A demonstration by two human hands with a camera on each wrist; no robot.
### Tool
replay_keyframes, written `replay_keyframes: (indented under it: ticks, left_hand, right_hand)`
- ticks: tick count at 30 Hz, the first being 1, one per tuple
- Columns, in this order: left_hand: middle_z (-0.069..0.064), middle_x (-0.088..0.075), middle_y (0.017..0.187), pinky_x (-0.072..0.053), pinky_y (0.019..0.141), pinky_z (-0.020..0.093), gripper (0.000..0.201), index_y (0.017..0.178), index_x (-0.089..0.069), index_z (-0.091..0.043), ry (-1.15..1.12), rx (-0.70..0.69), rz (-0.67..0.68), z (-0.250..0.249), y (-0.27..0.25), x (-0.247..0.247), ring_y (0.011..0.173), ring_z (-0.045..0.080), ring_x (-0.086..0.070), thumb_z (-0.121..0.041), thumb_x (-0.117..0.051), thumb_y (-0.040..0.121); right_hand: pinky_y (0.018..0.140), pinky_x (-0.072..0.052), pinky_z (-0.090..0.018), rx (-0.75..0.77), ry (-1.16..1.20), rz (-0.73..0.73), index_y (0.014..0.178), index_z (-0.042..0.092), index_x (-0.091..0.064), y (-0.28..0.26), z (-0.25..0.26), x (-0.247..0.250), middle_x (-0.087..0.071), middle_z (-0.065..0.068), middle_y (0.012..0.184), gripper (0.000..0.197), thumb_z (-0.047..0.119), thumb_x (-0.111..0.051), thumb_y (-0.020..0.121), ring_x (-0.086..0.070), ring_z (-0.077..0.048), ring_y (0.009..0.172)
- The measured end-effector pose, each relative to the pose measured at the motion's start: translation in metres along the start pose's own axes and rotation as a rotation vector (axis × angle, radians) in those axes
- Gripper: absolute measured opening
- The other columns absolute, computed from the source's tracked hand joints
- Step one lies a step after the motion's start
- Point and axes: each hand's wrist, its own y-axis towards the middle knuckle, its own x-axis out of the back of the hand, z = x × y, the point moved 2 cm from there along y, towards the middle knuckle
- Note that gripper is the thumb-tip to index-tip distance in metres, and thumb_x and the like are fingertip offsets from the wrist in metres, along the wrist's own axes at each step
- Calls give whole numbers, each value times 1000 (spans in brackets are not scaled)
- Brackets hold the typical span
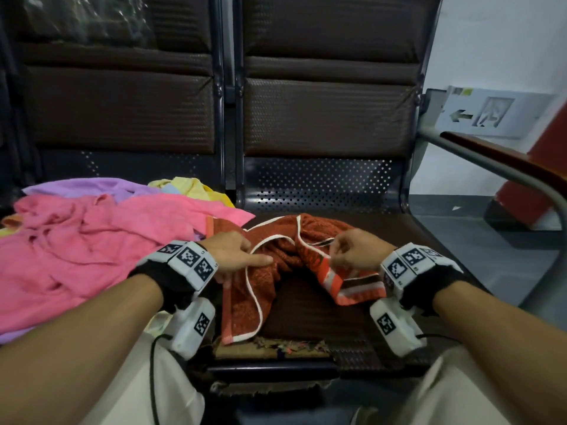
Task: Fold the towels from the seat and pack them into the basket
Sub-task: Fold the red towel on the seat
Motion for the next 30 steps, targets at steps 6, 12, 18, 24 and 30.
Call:
replay_keyframes:
  ticks: [6, 12, 18, 24, 30]
  left_hand:
    - [-1, -67, 85, -48, 85, 34, 21, 86, -65, -17, -140, -277, -203, -17, -8, 4, 83, 16, -63, -32, -52, 94]
    - [15, -65, 88, -46, 82, 41, 35, 91, -62, -2, -180, -399, -244, -25, -18, 7, 82, 26, -60, -29, -42, 98]
    - [4, -57, 70, -40, 61, 21, 33, 80, -59, -5, -81, -414, -375, -21, -16, 11, 65, 17, -53, -32, -47, 96]
    - [-6, -63, 98, -40, 76, 20, 19, 109, -59, -17, 132, -374, -449, -12, -8, 12, 92, 13, -59, -14, -56, 91]
    - [-14, -52, 59, -34, 55, 24, 29, 62, -51, -30, 46, -226, -563, 5, -3, 25, 58, 6, -52, -30, -60, 90]
  right_hand:
    - [77, -47, -28, 160, 102, -245, 98, 33, -53, 5, 38, 2, -66, 1, 93, 17, 19, -46, 93, -61, -11, 79]
    - [83, -42, -28, 325, -36, -162, 98, 21, -67, 5, 63, -9, -63, 5, 91, 17, 30, -53, 95, -58, -12, 88]
    - [55, -36, -21, 340, 385, -346, 68, 6, -52, 12, 68, 9, -45, 0, 59, 38, 26, -45, 99, -42, -5, 53]
    - [67, -40, -36, 235, 687, -638, 67, 7, -52, 28, 54, 30, -50, -10, 64, 43, 28, -38, 101, -48, -19, 62]
    - [54, -35, -26, 103, 689, -886, 51, 17, -36, 33, 24, 41, -40, 4, 51, 51, 26, -36, 101, -39, -4, 46]
